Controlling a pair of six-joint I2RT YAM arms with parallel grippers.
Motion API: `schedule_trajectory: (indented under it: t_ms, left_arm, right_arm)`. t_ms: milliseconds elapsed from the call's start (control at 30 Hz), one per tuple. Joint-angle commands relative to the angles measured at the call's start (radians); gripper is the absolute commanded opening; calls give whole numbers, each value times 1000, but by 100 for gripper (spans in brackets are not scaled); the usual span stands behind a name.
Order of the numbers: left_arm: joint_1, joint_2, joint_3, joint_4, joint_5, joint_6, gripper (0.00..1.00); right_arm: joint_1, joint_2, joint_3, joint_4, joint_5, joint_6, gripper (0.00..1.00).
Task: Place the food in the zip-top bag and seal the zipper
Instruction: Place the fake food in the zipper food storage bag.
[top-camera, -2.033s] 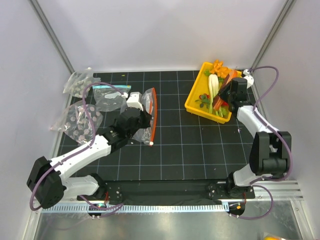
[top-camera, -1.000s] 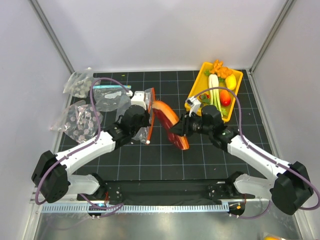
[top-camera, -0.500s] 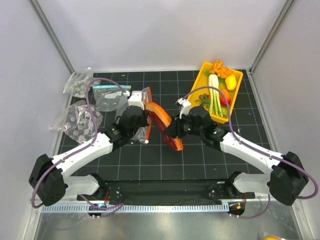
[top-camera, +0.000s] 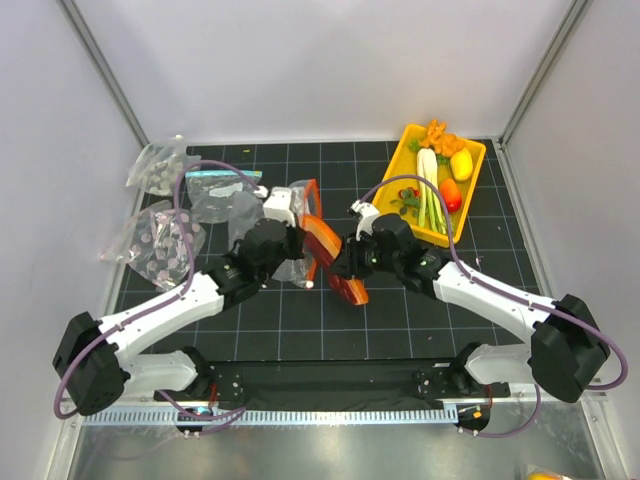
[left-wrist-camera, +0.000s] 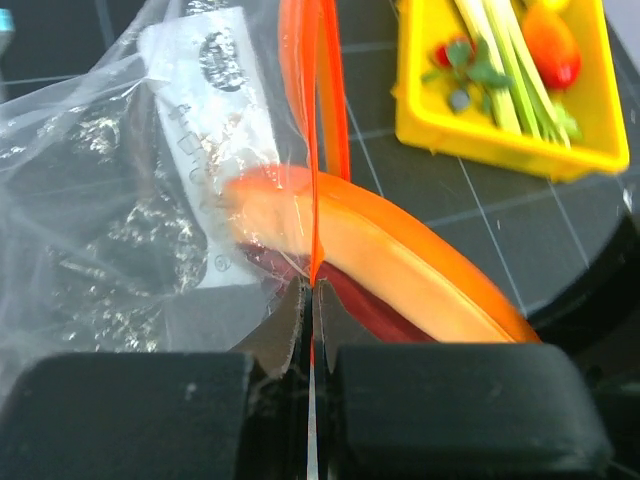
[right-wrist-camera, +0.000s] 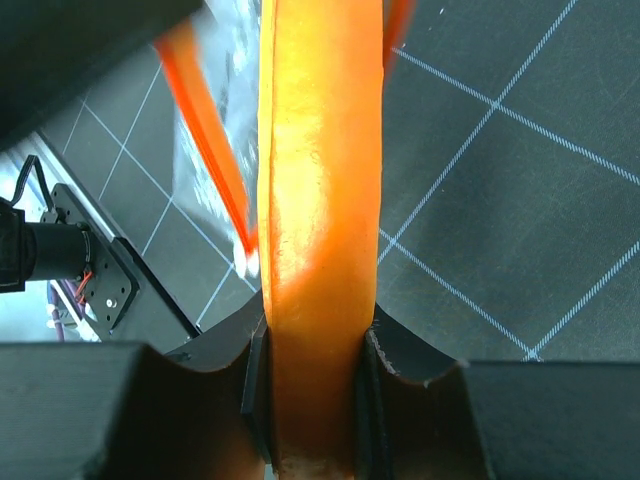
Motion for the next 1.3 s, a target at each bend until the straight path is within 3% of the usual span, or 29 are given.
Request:
schedule_trajectory:
  t_ms: [0, 133, 367, 500, 567, 600, 700, 1100, 1267]
  left_arm:
    - [-73, 45, 47, 66, 19, 78, 0]
    - [-131, 62, 71, 63, 22, 98, 0]
    - [-214, 21, 88, 34, 168, 70, 0]
    - [-225, 42, 96, 30, 153, 64, 0]
    - [-225, 62, 107, 17, 75, 38, 0]
    - [-224, 88, 116, -22, 44, 26, 0]
    - [-211, 131, 159, -91, -19, -8, 0]
    - [43, 176, 150, -125, 244, -157, 0]
    - [74, 170, 148, -148, 190, -138, 0]
  right_arm:
    - [5, -17, 53, 21, 0, -6, 1]
    - [4, -28, 56, 10, 11, 0, 1]
    - [-4, -43, 59, -7, 45, 8, 3]
    - [-15, -55, 53, -7, 50, 11, 29]
    - [-15, -67, 47, 1, 48, 11, 42]
    - [-16, -72, 44, 2, 51, 14, 57]
    - [-16, -81, 40, 4, 57, 14, 71]
    - [-16, -78, 65, -50, 85, 4, 77]
    - [-16, -97, 74, -111, 161, -22, 79]
